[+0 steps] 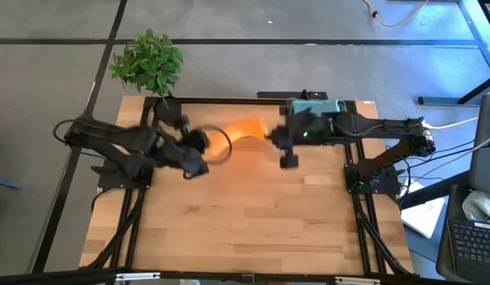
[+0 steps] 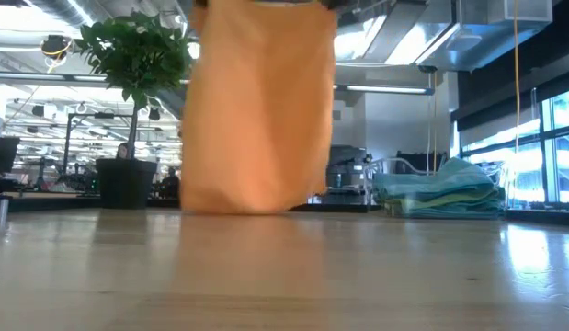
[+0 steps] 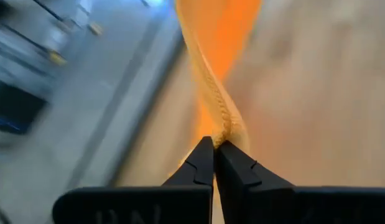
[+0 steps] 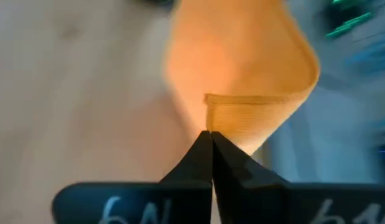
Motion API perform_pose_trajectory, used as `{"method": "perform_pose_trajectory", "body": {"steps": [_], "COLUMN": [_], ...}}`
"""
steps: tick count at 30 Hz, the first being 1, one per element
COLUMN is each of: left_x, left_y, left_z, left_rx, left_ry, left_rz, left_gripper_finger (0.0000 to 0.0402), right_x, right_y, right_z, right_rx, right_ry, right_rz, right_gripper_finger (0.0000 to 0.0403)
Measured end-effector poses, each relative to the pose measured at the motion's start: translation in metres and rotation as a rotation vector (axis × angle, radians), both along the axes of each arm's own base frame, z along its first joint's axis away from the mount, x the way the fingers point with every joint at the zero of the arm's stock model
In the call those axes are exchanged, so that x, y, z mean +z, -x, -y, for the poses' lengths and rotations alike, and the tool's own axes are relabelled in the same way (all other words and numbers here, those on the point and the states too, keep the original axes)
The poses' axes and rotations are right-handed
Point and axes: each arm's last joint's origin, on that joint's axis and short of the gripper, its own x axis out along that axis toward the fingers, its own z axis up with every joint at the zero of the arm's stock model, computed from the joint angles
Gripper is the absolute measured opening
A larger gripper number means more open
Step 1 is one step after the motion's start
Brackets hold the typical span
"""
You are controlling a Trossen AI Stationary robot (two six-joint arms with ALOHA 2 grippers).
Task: Fold microfiber towels
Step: Fold the orange microfiber towel
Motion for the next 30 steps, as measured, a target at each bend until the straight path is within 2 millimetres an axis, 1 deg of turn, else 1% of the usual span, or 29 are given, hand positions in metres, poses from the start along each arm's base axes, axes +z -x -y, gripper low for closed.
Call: {"method": "perform_pose_trajectory", "body": {"steps": [2,4,7,10,12,15,17,20,23,26,28,30], "left_x": [-0.022,-0.047,-0.09,-0.126,-0.144,-0.162,-0.17,-0.178,-0.181,-0.181,-0.181,-0.181], "left_y": [-0.004,-0.008,-0.015,-0.02,-0.027,-0.033,-0.038,-0.042,-0.041,-0.041,-0.042,-0.042], "left_z": [0.014,0.029,0.056,0.084,0.104,0.134,0.151,0.163,0.165,0.165,0.165,0.164], "left_rx": [-0.006,-0.007,-0.017,-0.052,-0.089,-0.184,-0.242,-0.286,-0.289,-0.289,-0.289,-0.288], "left_ry": [0.09,0.185,0.288,0.381,0.447,0.521,0.58,0.629,0.631,0.632,0.632,0.632], "left_rz": [-0.035,-0.063,-0.126,-0.164,-0.169,-0.167,-0.142,-0.136,-0.15,-0.149,-0.149,-0.149], "left_gripper_finger": [0.0,0.0,0.0,0.0,0.0,0.0,0.0,0.0,0.0,0.0,0.0,0.0], "right_x": [-0.021,-0.047,-0.093,-0.134,-0.157,-0.185,-0.195,-0.206,-0.206,-0.205,-0.203,-0.204], "right_y": [0.002,0.004,0.012,0.022,0.031,0.044,0.05,0.058,0.061,0.061,0.057,0.054], "right_z": [-0.007,-0.018,-0.038,-0.06,-0.075,-0.098,-0.113,-0.128,-0.137,-0.137,-0.138,-0.14], "right_rx": [0.033,0.063,0.092,0.117,0.126,0.17,0.198,0.235,0.242,0.161,0.122,0.119], "right_ry": [-0.139,-0.253,-0.351,-0.405,-0.444,-0.532,-0.583,-0.628,-0.608,-0.569,-0.564,-0.572], "right_rz": [-0.085,-0.173,-0.317,-0.394,-0.42,-0.44,-0.404,-0.359,-0.317,-0.258,-0.194,-0.17], "right_gripper_finger": [0.0,0.0,0.0,0.0,0.0,0.0,0.0,0.0,0.0,0.0002,0.001,0.0028]}}
